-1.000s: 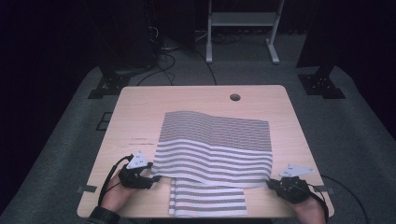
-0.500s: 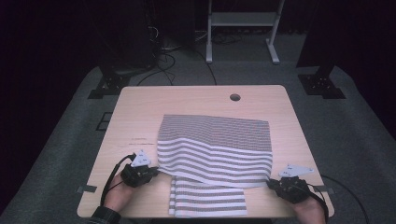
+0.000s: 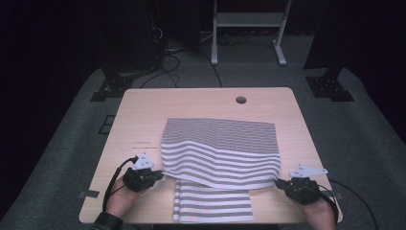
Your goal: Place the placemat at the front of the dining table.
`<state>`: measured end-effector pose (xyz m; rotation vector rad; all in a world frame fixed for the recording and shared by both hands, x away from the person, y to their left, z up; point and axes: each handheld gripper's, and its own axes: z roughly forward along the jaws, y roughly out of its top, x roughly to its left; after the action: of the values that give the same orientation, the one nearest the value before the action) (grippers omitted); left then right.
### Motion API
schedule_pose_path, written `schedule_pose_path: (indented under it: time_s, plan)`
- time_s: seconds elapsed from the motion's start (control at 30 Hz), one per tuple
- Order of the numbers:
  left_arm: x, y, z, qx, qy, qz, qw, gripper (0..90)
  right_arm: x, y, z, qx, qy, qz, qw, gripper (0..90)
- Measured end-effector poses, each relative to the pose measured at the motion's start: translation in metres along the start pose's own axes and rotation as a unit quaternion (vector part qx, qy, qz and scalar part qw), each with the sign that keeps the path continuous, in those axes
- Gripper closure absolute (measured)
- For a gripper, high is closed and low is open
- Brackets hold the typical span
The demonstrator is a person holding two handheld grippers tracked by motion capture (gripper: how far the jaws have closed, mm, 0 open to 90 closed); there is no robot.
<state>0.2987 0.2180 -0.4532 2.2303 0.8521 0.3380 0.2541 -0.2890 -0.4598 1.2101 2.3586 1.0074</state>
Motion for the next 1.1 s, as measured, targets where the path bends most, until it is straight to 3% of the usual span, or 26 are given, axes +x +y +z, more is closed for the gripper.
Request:
schedule_pose_path:
  time_s: [0.3,0.63,1.1]
  plan:
    - [0.003,0.004,-0.005,-0.023,-0.001,-0.016,0.9996,84.5,-0.009,0.012,-0.002,-0.028,0.000,0.005,0.9996,87.0]
    - [0.007,0.014,-0.005,-0.037,0.002,-0.017,0.9992,85.1,-0.020,0.027,-0.001,-0.052,0.006,0.010,0.9986,87.1]
    - [0.017,0.027,-0.004,-0.057,0.008,-0.028,0.9980,85.1,-0.034,0.051,0.006,-0.065,0.000,0.004,0.9979,87.0]
